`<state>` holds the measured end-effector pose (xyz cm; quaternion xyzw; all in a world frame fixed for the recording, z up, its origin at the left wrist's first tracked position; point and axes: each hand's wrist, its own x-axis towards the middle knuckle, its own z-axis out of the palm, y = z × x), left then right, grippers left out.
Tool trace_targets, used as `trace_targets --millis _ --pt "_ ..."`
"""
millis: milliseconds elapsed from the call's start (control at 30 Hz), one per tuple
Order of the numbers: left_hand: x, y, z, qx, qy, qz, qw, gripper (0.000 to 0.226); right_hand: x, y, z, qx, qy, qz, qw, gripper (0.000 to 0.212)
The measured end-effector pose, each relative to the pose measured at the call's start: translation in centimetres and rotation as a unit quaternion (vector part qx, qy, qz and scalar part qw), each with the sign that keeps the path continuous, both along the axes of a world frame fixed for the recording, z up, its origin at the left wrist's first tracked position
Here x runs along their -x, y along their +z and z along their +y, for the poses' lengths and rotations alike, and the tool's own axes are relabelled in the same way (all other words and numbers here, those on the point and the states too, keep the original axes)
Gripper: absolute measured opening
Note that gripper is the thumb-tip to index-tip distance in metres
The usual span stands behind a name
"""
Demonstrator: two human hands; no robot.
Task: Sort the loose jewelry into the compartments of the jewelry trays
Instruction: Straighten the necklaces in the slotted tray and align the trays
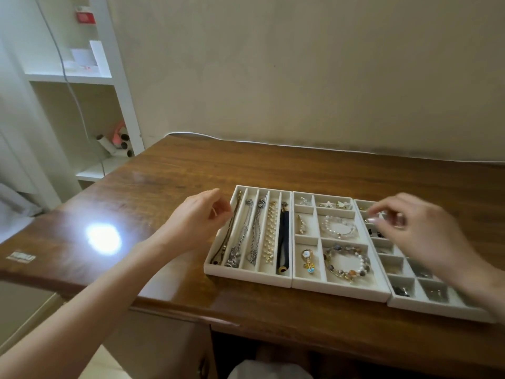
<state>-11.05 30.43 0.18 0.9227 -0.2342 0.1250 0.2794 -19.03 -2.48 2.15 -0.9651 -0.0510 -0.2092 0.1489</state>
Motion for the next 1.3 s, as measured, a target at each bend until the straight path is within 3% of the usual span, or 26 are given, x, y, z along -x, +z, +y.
trace_targets --millis 133,233,467,700,900,1067,1133,1300 --pt "0.4 -1.3 -0.1 0.044 -0.059 0.017 0.997 0.009 -1.4 0.1 9.0 -0.019 0.167 0.058 0.984 0.004" --pt "0.2 -2.4 0.9 0.080 -0.057 -0.006 0.995 0.014 -3.0 -0.1 13.3 -0.017 0.235 0.093 0.967 0.006" --pt "0.8 -3.2 2.7 0.127 -0.072 -0.027 0.989 0.019 -5.0 0.3 17.6 0.102 0.242 0.205 0.943 0.018" --pt "0.4 -2.8 2.5 0.105 -0.091 -0.049 0.989 0.023 -5.4 0.5 19.1 0.141 0.242 0.237 0.930 0.017" --pt "0.7 -2.5 2.5 0.116 -0.095 -0.024 0.988 0.020 -7.2 1.0 17.5 -0.008 0.240 0.337 0.910 0.014" --pt "1.1 -1.8 2.2 0.168 -0.117 0.059 0.977 0.009 -8.3 1.5 16.2 -0.147 0.243 0.326 0.902 0.020" --pt "1.3 -1.6 1.9 0.179 -0.125 0.098 0.971 0.017 -8.5 1.4 16.0 -0.188 0.246 0.318 0.896 0.017" --pt "1.2 -1.8 0.5 0.196 -0.085 0.082 0.973 0.022 -8.4 0.7 15.6 -0.275 0.259 0.315 0.871 0.018"
